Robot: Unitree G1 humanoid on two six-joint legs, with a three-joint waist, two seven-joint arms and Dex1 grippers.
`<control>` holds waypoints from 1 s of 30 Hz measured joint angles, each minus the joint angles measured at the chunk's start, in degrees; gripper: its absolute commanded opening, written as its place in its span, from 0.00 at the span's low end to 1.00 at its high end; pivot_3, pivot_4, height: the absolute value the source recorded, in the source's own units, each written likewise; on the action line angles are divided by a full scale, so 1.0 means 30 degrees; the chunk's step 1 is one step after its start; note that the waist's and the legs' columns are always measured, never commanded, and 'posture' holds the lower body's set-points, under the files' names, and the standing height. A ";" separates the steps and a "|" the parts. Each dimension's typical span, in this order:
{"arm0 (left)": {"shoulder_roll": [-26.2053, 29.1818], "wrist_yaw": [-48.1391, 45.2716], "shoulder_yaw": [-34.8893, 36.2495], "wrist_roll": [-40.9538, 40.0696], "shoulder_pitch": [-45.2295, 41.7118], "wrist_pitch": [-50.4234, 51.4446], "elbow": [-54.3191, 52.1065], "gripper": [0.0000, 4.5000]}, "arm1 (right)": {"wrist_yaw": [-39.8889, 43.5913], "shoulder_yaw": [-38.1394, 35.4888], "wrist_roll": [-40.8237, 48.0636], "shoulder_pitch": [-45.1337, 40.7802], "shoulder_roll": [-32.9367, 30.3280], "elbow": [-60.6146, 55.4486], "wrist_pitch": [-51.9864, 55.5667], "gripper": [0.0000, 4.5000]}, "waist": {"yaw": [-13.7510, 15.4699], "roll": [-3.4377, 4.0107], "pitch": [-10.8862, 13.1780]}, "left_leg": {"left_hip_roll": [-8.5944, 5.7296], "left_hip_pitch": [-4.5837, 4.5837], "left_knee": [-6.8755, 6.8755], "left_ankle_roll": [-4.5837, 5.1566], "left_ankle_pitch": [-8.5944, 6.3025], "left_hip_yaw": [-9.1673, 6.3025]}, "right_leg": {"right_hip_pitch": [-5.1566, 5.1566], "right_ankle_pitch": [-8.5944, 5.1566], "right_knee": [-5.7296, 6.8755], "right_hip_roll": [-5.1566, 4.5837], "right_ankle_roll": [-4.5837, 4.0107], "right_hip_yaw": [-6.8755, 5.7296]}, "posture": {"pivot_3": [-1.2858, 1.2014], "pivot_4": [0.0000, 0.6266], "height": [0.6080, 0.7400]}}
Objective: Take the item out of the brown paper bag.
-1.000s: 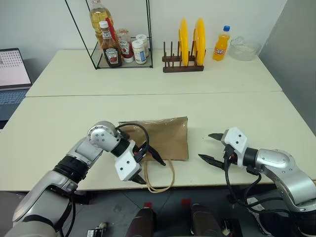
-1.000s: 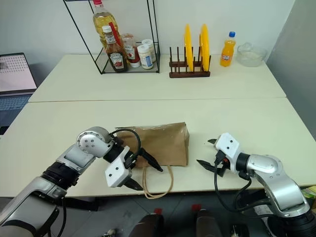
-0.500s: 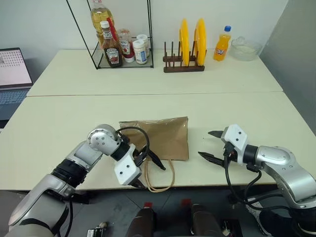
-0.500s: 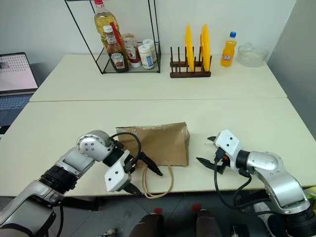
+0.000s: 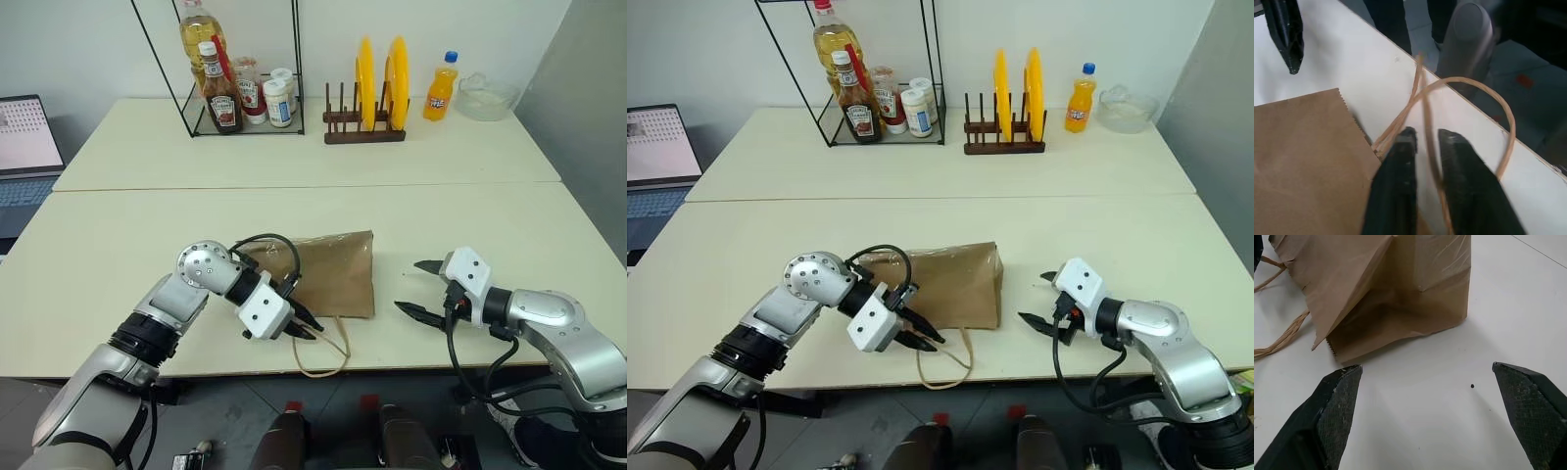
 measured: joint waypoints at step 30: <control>-0.2348 0.6081 0.5162 -0.2670 -0.1679 1.5618 -0.1361 0.00 | -0.2160 0.4223 -0.8489 -0.1543 0.1024 0.8427 -2.8044 1.00 | 0.0031 -0.0008 -0.0004 | 0.0033 0.0025 0.0004 -0.0094 0.0043 0.0017 | 0.0005 0.0013 -0.0005 0.0046 -0.0021 0.0027 | 0.52 0.24 1.00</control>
